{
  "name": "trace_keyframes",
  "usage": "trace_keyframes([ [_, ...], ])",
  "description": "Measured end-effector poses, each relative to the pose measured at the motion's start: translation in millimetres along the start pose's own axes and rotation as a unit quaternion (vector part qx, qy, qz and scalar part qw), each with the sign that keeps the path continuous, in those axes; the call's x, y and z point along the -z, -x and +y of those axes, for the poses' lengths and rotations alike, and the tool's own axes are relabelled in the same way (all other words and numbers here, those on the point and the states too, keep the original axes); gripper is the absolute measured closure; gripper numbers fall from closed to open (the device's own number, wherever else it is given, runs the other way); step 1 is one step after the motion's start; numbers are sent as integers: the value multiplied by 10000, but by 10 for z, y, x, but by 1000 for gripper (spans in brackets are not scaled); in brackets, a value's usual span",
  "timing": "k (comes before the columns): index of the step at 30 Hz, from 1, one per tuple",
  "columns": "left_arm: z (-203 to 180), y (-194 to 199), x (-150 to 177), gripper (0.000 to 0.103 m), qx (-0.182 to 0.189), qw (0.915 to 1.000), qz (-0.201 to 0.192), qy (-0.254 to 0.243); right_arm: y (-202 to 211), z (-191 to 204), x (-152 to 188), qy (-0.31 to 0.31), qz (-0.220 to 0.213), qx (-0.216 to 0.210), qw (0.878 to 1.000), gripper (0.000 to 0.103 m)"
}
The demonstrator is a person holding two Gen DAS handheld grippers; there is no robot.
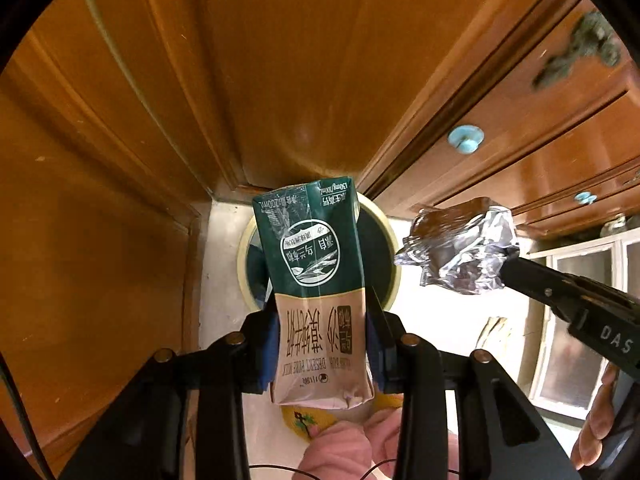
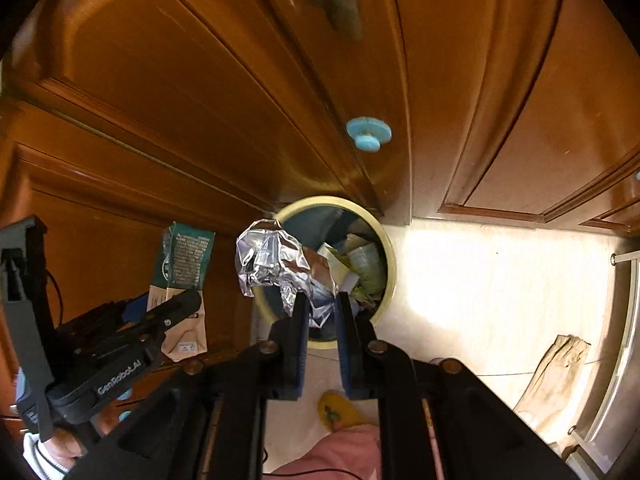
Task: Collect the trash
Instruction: 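Carry the carton and foil down over the bin and open both tools, then raise both open tools from the bin back toward the counter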
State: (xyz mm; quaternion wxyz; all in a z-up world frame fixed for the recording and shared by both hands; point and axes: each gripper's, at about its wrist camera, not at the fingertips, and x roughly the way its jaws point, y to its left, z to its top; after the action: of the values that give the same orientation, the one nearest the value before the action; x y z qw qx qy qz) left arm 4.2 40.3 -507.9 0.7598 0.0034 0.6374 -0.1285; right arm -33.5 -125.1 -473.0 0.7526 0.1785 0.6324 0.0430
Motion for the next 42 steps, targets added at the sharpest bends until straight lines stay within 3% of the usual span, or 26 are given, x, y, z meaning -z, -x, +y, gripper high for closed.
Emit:
trace_keyframes([
  [6,-181,-269,4,66,-48,9998,-27,-205,-405,0,32,192,114,107,9997,90],
  [8,-242,-315,-3,59,-74,9996,-39,-269,-506,-3,20,239,135,111,9996,90],
  [10,-262,-336,-39,44,-131,9994,-77,-325,-554,10,2,316,182,87,9993,89],
  [14,-137,-357,-101,32,-245,9993,-147,-250,-666,35,-41,450,279,92,9986,86],
  [15,-125,-365,-110,25,-243,9994,-115,-209,-672,43,-45,464,276,108,9985,84],
  [18,-68,-327,-93,21,-291,9994,-178,-115,-624,58,-25,473,188,164,9986,76],
  [22,-12,-270,-61,8,-406,9989,-229,-70,-556,61,2,488,103,185,9986,75],
  [30,66,-103,5,6,-501,9982,-301,153,-422,62,51,481,134,225,9985,75],
  [42,-1,327,28,1,-512,9978,-411,67,-133,210,60,535,122,232,9982,75],
])
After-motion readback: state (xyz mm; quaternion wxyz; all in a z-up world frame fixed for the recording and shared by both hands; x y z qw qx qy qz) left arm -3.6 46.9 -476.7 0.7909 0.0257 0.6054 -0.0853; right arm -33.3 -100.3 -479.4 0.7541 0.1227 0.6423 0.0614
